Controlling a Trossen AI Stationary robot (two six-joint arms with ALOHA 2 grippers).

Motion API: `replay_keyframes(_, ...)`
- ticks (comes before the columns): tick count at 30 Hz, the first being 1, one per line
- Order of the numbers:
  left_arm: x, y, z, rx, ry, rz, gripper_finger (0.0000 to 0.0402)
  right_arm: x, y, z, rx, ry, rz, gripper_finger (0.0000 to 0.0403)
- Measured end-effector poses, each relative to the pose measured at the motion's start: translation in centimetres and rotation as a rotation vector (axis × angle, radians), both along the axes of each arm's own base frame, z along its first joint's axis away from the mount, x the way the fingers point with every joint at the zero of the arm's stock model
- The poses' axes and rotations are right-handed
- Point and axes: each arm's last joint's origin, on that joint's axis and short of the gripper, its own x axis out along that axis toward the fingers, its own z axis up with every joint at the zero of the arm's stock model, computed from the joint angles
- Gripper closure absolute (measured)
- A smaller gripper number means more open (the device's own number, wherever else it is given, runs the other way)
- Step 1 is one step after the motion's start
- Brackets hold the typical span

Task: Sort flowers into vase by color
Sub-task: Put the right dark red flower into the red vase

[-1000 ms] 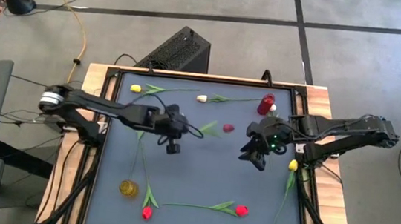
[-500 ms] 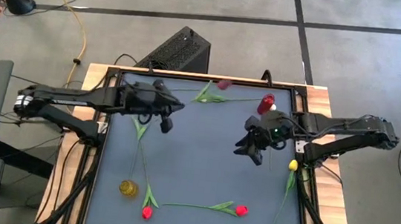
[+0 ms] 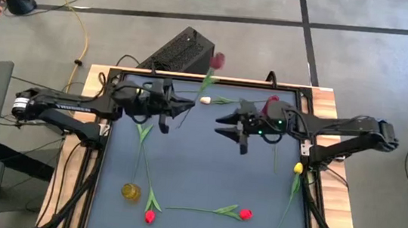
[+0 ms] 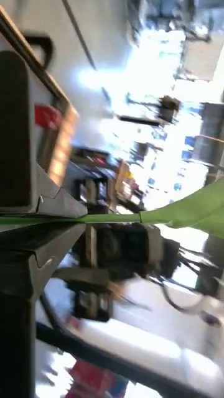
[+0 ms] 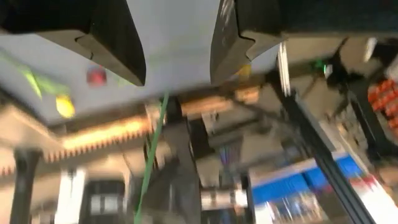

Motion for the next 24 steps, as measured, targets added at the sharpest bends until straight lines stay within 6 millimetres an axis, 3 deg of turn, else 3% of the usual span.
replay_keyframes(10, 0.3, -1.1, -1.8, -0.07, 0.025, -0.072, 0.0401, 3.9, -1.4, -0.7, -0.007, -0.262, -0.038, 0.0198)
replay_keyframes(24, 0.5, -1.4, -2.0, -0.064, 0.035, -0.05, 0.0401, 4.7, -1.6, -1.4, -0.006, -0.275, -0.038, 0.0198)
